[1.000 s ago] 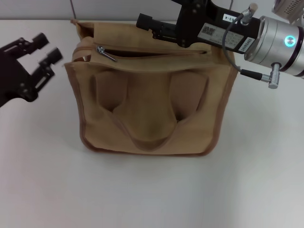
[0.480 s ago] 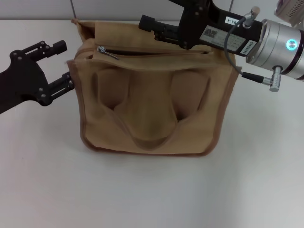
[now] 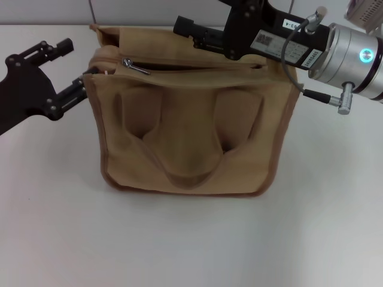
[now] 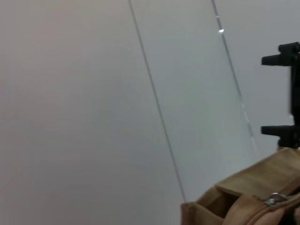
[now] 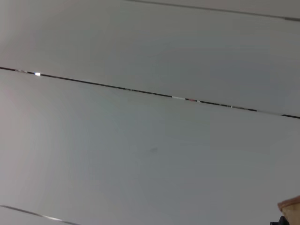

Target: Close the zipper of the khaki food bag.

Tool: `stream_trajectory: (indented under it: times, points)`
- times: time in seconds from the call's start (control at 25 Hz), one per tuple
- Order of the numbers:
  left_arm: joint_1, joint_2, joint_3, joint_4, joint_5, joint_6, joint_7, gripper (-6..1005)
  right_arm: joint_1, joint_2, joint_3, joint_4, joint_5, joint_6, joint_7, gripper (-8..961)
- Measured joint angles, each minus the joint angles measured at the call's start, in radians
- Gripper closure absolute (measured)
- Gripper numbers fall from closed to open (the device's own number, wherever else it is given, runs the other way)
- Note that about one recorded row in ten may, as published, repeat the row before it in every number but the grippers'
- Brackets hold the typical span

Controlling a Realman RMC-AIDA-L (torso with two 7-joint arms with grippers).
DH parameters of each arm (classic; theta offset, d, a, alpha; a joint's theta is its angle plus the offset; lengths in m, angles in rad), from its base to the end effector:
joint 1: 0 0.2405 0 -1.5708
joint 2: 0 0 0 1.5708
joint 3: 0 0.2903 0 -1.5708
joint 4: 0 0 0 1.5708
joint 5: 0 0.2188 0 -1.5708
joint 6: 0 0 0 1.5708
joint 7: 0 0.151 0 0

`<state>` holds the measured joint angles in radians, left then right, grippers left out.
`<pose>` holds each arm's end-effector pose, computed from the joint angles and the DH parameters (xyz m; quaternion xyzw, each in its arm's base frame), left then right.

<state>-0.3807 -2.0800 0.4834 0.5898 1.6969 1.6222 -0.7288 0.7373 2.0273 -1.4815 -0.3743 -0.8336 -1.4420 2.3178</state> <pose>-0.3285 0.3250 0.0262 -0.8710 -0.0190 -0.3196 0.3725 0.1573 0.3994 -0.0536 0.6570 -0.5852 -0.4372 0.1865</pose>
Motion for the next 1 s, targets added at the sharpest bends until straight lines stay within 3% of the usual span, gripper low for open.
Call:
stream_trajectory:
  times: [0.28, 0.36, 0.72, 1.0]
  points:
    - [0.0, 0.003, 0.002, -0.04, -0.038, -0.027, 0.031, 397, 0.001, 0.001, 0.013, 0.004, -0.005, 0.0, 0.0, 149]
    - [0.01, 0.004, 0.072, -0.042, -0.038, -0.026, 0.036, 397, 0.001, 0.001, 0.013, 0.006, -0.006, 0.0, 0.0, 149]
    - [0.04, 0.005, 0.127, 0.001, -0.053, -0.02, 0.034, 400, 0.0, 0.001, 0.014, 0.011, -0.007, 0.0, 0.001, 149]
    - [0.031, 0.002, 0.129, -0.086, -0.238, -0.026, 0.051, 402, -0.009, 0.006, 0.014, 0.012, -0.007, -0.015, 0.001, 149]
